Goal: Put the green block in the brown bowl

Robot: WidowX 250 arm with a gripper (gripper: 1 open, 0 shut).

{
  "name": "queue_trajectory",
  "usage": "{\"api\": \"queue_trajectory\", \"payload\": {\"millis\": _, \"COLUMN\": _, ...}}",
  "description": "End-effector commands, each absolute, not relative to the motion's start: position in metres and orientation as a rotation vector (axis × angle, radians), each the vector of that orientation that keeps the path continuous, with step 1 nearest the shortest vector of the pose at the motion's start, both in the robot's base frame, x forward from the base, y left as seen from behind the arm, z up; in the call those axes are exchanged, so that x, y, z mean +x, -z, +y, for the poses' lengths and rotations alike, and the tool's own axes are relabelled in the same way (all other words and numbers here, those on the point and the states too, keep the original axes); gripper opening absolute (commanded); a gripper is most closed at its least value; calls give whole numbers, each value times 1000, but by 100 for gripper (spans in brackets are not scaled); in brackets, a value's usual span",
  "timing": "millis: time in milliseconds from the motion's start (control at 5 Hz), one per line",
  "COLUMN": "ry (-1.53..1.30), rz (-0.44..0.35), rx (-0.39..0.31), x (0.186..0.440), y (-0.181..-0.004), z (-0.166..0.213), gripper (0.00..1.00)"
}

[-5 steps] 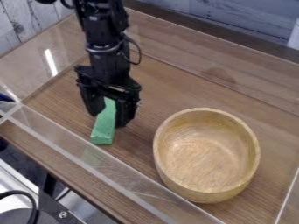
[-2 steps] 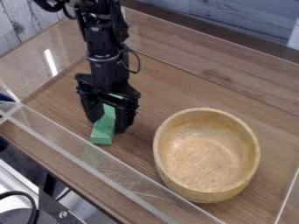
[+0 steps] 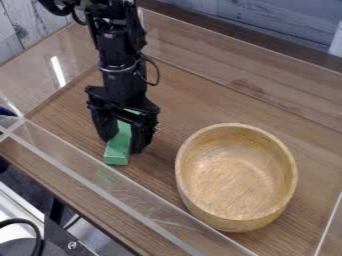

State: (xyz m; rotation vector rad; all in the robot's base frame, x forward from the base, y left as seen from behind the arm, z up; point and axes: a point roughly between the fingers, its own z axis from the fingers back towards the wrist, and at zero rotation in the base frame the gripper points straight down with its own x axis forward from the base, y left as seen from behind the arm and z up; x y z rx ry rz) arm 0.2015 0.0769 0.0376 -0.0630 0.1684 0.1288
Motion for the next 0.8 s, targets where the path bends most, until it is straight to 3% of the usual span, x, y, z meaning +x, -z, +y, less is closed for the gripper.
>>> {"api": "queue_trajectory", "payload": {"millis": 0, "ry": -138, "rz": 124, "rx": -54, "x": 212, "y": -45, "z": 83, "gripper": 0}}
{"api": "queue_trajectory", "payload": {"millis": 600, "ry": -141, "rz": 58, "rx": -85, "x": 231, "y": -83, "z": 87, "gripper": 0}}
